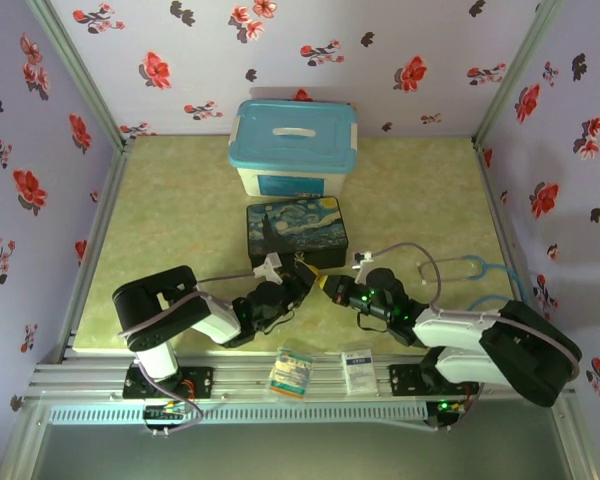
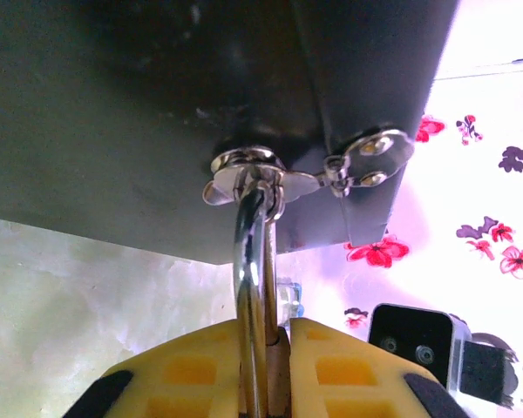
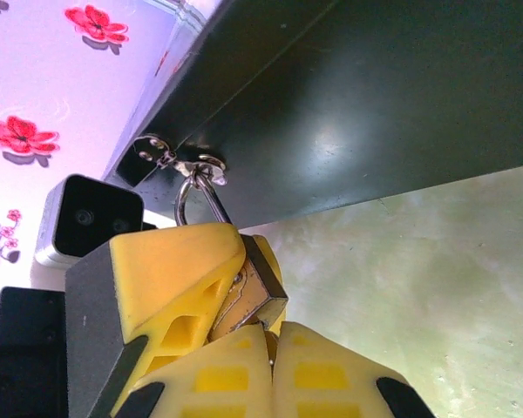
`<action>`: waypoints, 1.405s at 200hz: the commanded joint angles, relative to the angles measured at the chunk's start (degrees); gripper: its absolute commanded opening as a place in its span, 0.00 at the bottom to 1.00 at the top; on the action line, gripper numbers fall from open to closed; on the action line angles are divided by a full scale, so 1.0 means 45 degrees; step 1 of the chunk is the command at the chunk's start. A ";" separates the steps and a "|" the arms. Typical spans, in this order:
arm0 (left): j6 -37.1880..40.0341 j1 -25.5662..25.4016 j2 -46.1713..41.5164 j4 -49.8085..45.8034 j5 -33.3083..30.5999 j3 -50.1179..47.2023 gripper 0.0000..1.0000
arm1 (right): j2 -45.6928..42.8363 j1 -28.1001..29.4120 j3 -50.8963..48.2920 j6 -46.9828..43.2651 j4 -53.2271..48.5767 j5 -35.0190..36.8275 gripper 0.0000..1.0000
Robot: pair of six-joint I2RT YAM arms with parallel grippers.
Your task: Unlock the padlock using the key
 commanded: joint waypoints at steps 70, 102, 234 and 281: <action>0.0161 -0.0484 -0.0060 0.1299 0.1464 0.0692 0.00 | 0.0289 -0.0505 0.0454 0.2088 0.1247 -0.1443 0.18; 0.0464 -0.0489 -0.0133 0.1270 0.1170 0.0573 0.00 | -0.2287 -0.0485 0.0738 0.0447 -0.3757 -0.0038 0.20; 0.0298 -0.0528 -0.0105 0.1299 0.1053 0.0524 0.00 | -0.1060 -0.0476 0.0016 0.3163 0.0922 -0.1346 0.00; 0.0069 -0.0529 0.0185 0.1309 0.1074 0.0648 0.00 | -0.3343 0.0746 0.1769 -0.0012 -0.6628 0.1467 0.00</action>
